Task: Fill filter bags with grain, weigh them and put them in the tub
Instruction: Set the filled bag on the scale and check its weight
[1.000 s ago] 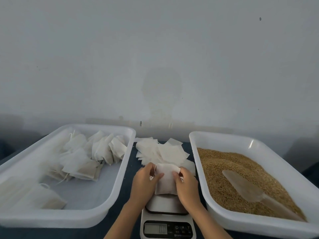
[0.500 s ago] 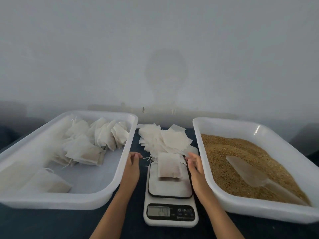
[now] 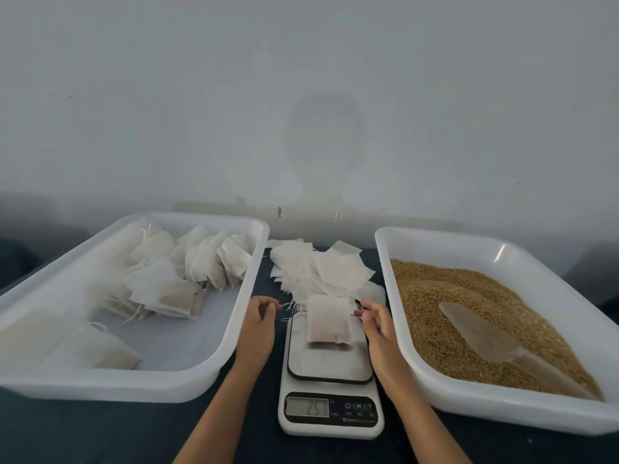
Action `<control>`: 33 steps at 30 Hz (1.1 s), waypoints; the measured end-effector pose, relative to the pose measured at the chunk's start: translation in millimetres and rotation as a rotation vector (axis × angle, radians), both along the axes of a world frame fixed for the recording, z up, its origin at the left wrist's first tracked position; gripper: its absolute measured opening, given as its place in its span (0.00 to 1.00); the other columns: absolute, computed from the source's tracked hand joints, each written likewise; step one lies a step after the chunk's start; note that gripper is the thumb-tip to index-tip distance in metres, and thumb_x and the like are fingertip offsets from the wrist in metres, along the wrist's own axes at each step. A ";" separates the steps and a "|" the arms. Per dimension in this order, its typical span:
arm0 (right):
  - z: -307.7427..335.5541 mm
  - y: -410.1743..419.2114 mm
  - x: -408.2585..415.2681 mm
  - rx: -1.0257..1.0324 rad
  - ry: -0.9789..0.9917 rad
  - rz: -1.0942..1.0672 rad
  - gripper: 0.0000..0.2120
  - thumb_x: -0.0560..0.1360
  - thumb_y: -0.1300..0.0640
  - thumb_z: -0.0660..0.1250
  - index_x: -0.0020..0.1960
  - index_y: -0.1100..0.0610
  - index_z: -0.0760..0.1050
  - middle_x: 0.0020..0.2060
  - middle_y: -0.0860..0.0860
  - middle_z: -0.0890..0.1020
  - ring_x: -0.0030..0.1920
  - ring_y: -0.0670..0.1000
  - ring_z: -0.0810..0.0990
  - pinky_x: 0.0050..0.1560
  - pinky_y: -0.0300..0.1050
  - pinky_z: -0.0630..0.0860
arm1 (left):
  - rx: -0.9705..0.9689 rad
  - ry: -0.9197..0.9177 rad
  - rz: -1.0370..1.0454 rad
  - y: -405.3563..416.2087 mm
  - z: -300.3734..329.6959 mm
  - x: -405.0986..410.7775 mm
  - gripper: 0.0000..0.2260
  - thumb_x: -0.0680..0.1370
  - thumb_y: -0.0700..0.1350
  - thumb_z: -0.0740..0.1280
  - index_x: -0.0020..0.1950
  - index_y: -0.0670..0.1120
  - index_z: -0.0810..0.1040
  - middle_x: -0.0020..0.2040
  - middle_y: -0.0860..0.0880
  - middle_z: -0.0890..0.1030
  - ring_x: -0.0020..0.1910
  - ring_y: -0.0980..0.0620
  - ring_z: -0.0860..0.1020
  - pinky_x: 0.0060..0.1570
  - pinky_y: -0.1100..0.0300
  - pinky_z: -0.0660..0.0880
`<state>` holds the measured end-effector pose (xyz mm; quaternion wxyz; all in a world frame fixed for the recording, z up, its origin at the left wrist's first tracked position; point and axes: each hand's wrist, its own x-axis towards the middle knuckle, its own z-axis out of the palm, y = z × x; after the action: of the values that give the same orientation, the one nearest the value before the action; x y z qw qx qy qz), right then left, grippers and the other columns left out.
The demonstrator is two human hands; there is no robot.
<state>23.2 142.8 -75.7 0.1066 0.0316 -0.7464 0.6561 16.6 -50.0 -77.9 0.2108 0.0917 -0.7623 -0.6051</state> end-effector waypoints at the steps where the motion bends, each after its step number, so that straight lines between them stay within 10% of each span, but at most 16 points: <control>1: 0.6 -0.5 -0.8 0.010 -0.004 -0.002 0.11 0.80 0.62 0.56 0.62 0.61 0.70 0.54 0.58 0.78 0.57 0.52 0.76 0.62 0.41 0.69 | -0.001 -0.006 -0.013 0.1 0.9 0.0 0.06 0.79 0.36 0.60 0.46 0.43 0.75 0.46 0.47 0.79 0.41 0.56 0.74 0.38 0.78 0.68; 6: 10.7 -6.4 -13.4 0.073 -0.037 -0.024 0.11 0.79 0.62 0.60 0.61 0.61 0.71 0.48 0.50 0.78 0.47 0.39 0.75 0.42 0.22 0.69 | -0.013 -0.171 -0.216 6.3 10.2 -5.8 0.10 0.78 0.49 0.65 0.55 0.45 0.72 0.49 0.51 0.79 0.51 0.54 0.77 0.45 0.66 0.69; 14: 35.3 -26.6 -28.9 0.165 -0.032 -0.040 0.19 0.71 0.67 0.71 0.57 0.54 0.72 0.43 0.49 0.79 0.44 0.44 0.77 0.45 0.35 0.73 | -0.178 -0.304 -0.337 20.7 28.1 -19.7 0.32 0.64 0.49 0.79 0.62 0.51 0.64 0.44 0.52 0.75 0.46 0.54 0.75 0.48 0.61 0.72; 23: 57.8 -61.6 -49.8 0.252 0.054 -0.132 0.12 0.73 0.69 0.66 0.54 0.56 0.75 0.46 0.45 0.77 0.48 0.47 0.76 0.44 0.31 0.69 | -0.538 -0.177 0.031 32.3 58.0 -25.5 0.04 0.75 0.40 0.66 0.49 0.43 0.74 0.47 0.47 0.79 0.45 0.49 0.76 0.39 0.60 0.70; 30: 105.3 -85.3 -57.1 0.206 0.239 -0.149 0.12 0.73 0.72 0.61 0.51 0.58 0.75 0.44 0.45 0.77 0.39 0.29 0.74 0.38 0.24 0.68 | -0.691 -0.044 0.136 25.0 108.6 -27.0 0.05 0.76 0.34 0.58 0.45 0.43 0.71 0.44 0.45 0.71 0.40 0.50 0.69 0.36 0.60 0.60; 33: 131.4 -104.0 -56.2 0.183 0.289 -0.053 0.10 0.74 0.70 0.64 0.50 0.58 0.75 0.45 0.47 0.78 0.41 0.37 0.76 0.39 0.24 0.68 | -0.659 0.004 0.168 -0.8 131.1 -16.9 0.03 0.77 0.37 0.61 0.48 0.40 0.73 0.46 0.44 0.73 0.43 0.46 0.72 0.38 0.58 0.62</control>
<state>-33.0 38.8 55.7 0.2266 0.1155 -0.7807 0.5708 -0.3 -50.8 53.2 0.2796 0.0799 -0.9062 -0.3069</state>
